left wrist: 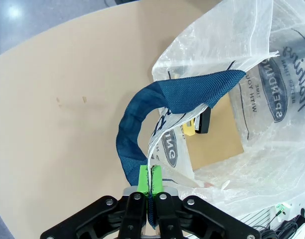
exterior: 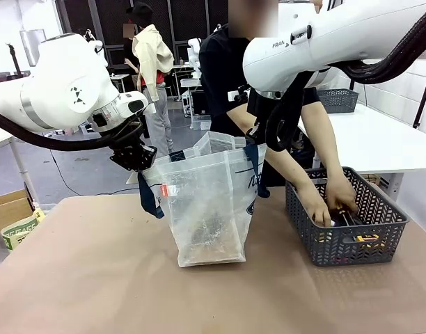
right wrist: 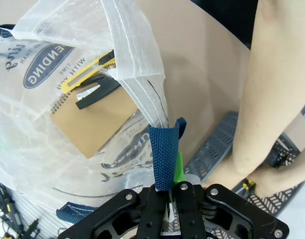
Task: Transfer purchased items from the store into the shopping bag.
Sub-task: Move the Reusable shopping bag to the right side of the table.
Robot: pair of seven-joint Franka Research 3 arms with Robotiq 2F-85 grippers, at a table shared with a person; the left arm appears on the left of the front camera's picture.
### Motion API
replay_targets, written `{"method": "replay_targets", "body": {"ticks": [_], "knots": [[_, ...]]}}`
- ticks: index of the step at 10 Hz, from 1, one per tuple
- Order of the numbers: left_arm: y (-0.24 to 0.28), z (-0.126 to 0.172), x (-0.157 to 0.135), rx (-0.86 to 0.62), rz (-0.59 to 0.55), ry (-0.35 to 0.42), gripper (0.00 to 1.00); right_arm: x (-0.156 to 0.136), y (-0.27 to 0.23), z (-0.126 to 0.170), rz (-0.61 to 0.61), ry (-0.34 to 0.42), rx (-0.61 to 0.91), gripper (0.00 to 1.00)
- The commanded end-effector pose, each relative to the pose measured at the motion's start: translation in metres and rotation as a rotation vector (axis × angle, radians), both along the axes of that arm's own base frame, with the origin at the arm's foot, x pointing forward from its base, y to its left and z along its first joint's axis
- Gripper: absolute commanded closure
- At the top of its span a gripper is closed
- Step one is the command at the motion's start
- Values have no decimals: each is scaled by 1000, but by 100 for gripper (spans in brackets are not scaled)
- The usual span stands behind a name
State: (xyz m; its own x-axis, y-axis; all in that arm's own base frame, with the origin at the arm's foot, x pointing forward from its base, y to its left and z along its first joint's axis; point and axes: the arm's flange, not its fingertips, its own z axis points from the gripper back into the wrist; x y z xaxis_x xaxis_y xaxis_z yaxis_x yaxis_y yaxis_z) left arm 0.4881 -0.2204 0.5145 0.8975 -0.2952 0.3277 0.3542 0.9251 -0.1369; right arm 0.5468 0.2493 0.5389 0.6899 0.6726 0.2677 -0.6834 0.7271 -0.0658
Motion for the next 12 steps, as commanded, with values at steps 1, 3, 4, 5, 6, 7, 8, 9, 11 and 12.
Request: {"method": "replay_targets", "body": {"ticks": [1, 3, 4, 5, 6, 7, 8, 9, 11, 12], "knots": [[0, 0, 0, 0, 17, -3, 100, 0, -1, -1, -9, 0, 1, 100], [0, 0, 0, 0, 17, -3, 100, 0, -1, -1, -9, 0, 1, 100], [0, 0, 0, 0, 17, -3, 100, 0, -1, -1, -9, 0, 1, 100], [0, 0, 0, 0, 17, -3, 100, 0, -1, -1, -9, 0, 1, 100], [0, 0, 0, 0, 17, -3, 100, 0, -1, -1, -9, 0, 1, 100], [0, 0, 0, 0, 17, -3, 100, 0, -1, -1, -9, 0, 1, 100], [0, 0, 0, 0, 17, -3, 100, 0, -1, -1, -9, 0, 1, 100], [0, 0, 0, 0, 17, -3, 100, 0, -1, -1, -9, 0, 1, 100], [0, 0, 0, 0, 17, -3, 100, 0, -1, -1, -9, 0, 1, 100], [0, 0, 0, 0, 17, -3, 100, 0, -1, -1, -9, 0, 1, 100]]}}
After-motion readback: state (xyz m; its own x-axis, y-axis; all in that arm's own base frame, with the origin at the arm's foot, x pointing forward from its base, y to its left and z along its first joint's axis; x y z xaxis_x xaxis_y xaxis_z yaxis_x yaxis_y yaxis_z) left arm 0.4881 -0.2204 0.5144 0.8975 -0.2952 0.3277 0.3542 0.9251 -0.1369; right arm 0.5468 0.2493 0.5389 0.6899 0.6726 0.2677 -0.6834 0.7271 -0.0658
